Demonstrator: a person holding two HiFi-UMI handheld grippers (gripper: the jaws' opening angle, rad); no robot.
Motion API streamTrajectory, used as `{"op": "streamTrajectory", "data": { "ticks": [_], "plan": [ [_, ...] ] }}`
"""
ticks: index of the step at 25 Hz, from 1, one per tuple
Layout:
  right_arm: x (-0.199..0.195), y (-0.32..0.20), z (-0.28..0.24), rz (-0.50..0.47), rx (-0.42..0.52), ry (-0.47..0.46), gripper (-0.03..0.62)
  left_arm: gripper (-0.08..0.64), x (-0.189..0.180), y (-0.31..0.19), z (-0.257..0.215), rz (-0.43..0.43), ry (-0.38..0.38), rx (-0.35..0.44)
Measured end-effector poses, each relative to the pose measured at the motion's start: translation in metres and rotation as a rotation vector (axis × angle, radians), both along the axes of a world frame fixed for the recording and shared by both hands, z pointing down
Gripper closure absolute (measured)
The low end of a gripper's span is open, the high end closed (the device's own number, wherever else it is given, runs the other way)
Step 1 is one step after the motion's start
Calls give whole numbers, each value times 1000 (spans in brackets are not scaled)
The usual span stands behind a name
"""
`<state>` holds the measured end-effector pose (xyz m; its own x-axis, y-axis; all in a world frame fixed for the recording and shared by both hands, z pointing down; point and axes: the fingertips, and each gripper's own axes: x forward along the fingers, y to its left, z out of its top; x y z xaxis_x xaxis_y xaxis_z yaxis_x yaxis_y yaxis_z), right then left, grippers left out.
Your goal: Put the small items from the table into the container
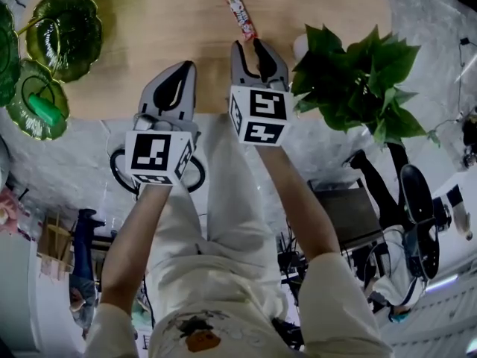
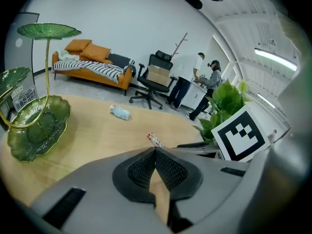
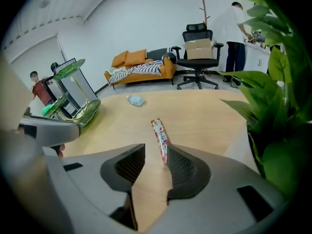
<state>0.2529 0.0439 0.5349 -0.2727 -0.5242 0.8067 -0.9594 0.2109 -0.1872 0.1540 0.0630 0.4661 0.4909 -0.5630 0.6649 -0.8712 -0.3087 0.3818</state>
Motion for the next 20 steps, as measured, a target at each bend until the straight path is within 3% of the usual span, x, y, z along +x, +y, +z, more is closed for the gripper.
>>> {"op": "streamTrajectory", "data": {
  "ticks": [20],
  "plan": [
    [14,-2,50,-21,-75,109,425,560,-12,0,29,-44,7,-29]
  ]
}}
